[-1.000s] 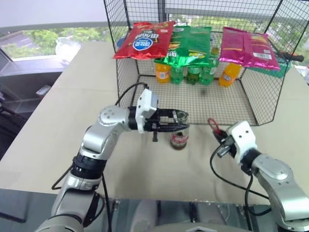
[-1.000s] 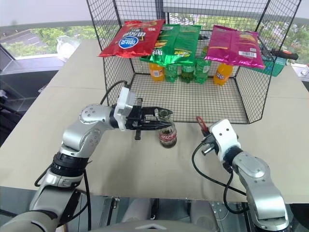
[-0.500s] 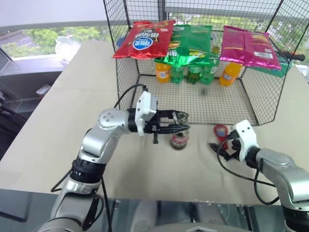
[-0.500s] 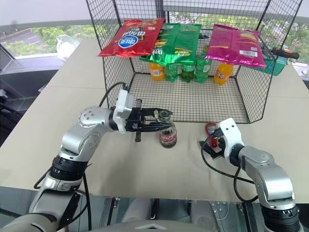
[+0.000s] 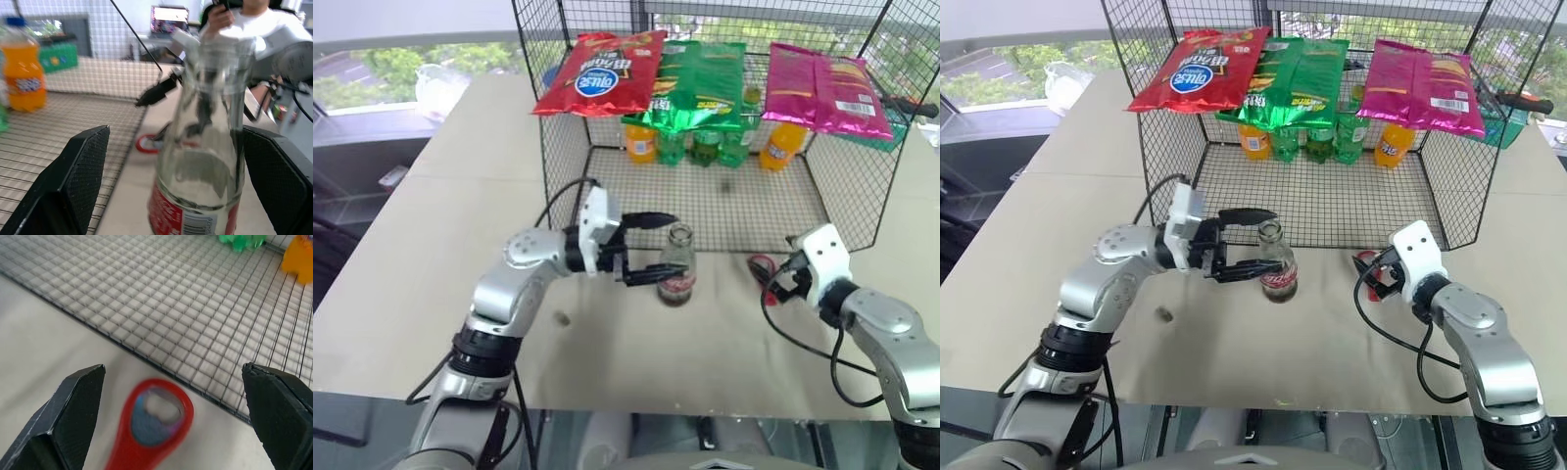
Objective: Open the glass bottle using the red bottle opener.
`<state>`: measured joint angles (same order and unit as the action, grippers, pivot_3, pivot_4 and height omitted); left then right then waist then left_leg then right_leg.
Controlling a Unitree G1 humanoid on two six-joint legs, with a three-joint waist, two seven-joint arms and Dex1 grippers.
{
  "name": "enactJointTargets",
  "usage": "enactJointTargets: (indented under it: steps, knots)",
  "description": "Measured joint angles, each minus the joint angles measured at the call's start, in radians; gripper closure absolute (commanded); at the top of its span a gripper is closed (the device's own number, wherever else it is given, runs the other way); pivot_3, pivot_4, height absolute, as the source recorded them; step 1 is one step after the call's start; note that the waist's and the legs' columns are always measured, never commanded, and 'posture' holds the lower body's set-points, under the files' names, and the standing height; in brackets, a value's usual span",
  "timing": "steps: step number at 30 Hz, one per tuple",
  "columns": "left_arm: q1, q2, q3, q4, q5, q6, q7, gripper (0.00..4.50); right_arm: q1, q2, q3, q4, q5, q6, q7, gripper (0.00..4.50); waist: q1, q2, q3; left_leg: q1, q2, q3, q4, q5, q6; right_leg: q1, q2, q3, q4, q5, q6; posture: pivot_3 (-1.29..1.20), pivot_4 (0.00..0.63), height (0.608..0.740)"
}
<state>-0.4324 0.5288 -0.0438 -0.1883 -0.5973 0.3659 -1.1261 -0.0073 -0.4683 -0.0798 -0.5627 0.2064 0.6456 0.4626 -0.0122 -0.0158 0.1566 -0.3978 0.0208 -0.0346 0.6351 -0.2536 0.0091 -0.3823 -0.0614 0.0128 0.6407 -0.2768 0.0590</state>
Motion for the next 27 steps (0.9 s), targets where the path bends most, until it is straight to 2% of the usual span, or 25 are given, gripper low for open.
enactJointTargets:
  steps: [5, 8, 13, 21, 27]
  knots:
    - [0.036, 0.034, 0.1, -0.053, -0.106, 0.092, 0.052, 0.12, 0.057, 0.033, -0.008, -0.01, 0.028, -0.145, 0.036, 0.0, -0.001, 0.0, 0.001, 0.001, 0.0, 0.0, 0.0, 0.0, 0.0, 0.001, 0.0, 0.0, 0.002, 0.0, 0.0, 0.0, 0.15, 0.74]
    - [0.115, 0.056, 0.206, -0.093, -0.165, 0.151, 0.135, 0.12, 0.149, 0.037, -0.007, -0.019, 0.04, -0.289, 0.085, 0.0, -0.001, 0.0, 0.001, 0.003, 0.0, 0.0, 0.001, 0.0, 0.0, 0.001, 0.0, 0.0, 0.002, 0.0, 0.0, 0.0, 0.15, 0.74]
    - [0.269, 0.064, 0.315, -0.118, -0.153, 0.142, 0.218, 0.12, 0.268, 0.043, -0.025, -0.012, 0.062, -0.456, 0.144, 0.0, 0.0, 0.0, 0.001, 0.003, 0.0, 0.0, 0.001, 0.0, 0.0, 0.002, 0.0, 0.0, 0.002, 0.0, 0.0, 0.0, 0.15, 0.74]
    - [0.529, 0.112, 0.42, -0.13, -0.061, 0.04, 0.225, 0.12, 0.505, -0.005, -0.169, 0.029, 0.146, -0.658, 0.298, 0.0, 0.005, 0.0, 0.001, 0.006, 0.002, 0.001, 0.001, 0.0, 0.0, 0.004, -0.002, 0.001, 0.002, 0.0, -0.001, 0.0, 0.15, 0.74]
    - [0.63, 0.112, 0.495, -0.069, -0.051, -0.009, 0.224, 0.12, 0.572, -0.011, -0.254, 0.106, 0.197, -0.743, 0.366, 0.0, 0.002, 0.001, 0.0, 0.007, 0.003, 0.003, 0.002, 0.0, 0.0, 0.004, -0.002, 0.003, 0.003, -0.002, -0.005, 0.0, 0.15, 0.74]
